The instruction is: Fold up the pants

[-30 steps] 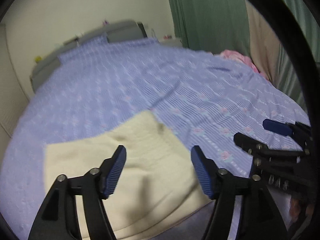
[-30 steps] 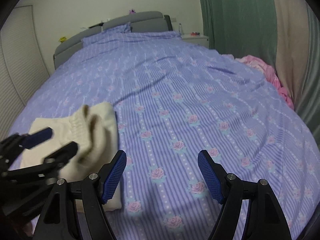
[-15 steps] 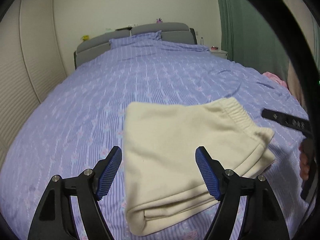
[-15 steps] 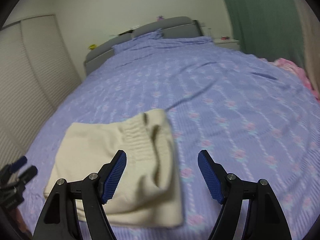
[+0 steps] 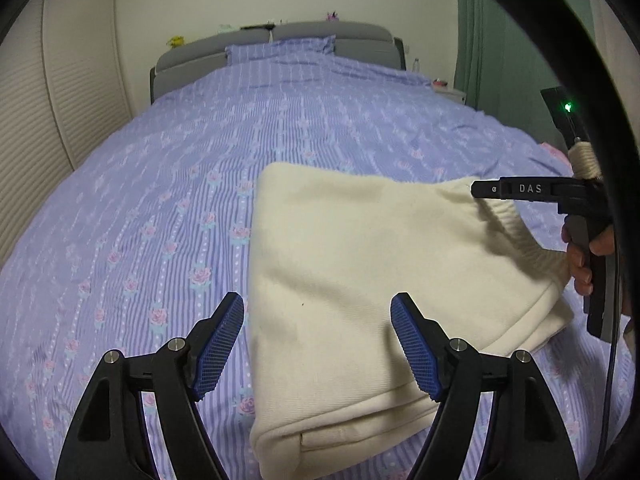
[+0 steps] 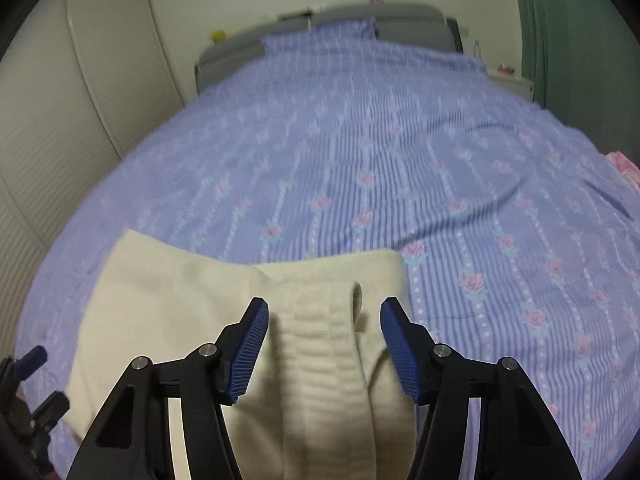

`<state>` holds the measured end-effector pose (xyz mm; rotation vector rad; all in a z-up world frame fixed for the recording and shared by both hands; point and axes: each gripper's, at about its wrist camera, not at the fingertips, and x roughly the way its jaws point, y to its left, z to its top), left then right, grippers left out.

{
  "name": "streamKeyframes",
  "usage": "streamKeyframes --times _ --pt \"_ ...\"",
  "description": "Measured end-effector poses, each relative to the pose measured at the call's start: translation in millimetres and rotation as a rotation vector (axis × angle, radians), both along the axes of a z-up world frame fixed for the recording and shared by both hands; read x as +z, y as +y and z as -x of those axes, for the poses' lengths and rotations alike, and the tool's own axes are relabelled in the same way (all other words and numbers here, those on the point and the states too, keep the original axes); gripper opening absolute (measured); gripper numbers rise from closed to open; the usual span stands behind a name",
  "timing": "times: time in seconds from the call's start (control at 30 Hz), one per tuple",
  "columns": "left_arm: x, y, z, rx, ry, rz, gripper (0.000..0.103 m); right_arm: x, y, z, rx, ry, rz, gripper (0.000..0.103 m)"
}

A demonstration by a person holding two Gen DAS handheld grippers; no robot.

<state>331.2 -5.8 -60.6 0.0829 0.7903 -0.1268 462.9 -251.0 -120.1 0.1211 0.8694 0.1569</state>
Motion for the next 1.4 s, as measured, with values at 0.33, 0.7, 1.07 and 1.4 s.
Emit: streamKeyframes --times 0.33,0.7,1.07,1.4 --pt "-34.5 12.4 13.3 0.048 0.099 0.009 0.075 52.1 -9.0 50.5 0.047 -0.162 -0.044 0.008" --pt "-51.6 11.4 12.6 0.098 0.174 0.054 0.077 -6.4 -35.9 28.7 -0.08 -0.026 0.018 0.012" --pt "-22.8 3.8 25.4 0.061 0.058 0.009 0.077 9.6 -31.0 106.3 -0.143 -0.143 -0.037 0.079" --pt "-27.0 -1.1 20.5 0.071 0.062 -0.048 0.077 -62.4 -75.1 104.7 -0.207 0.085 -0.432 0.079"
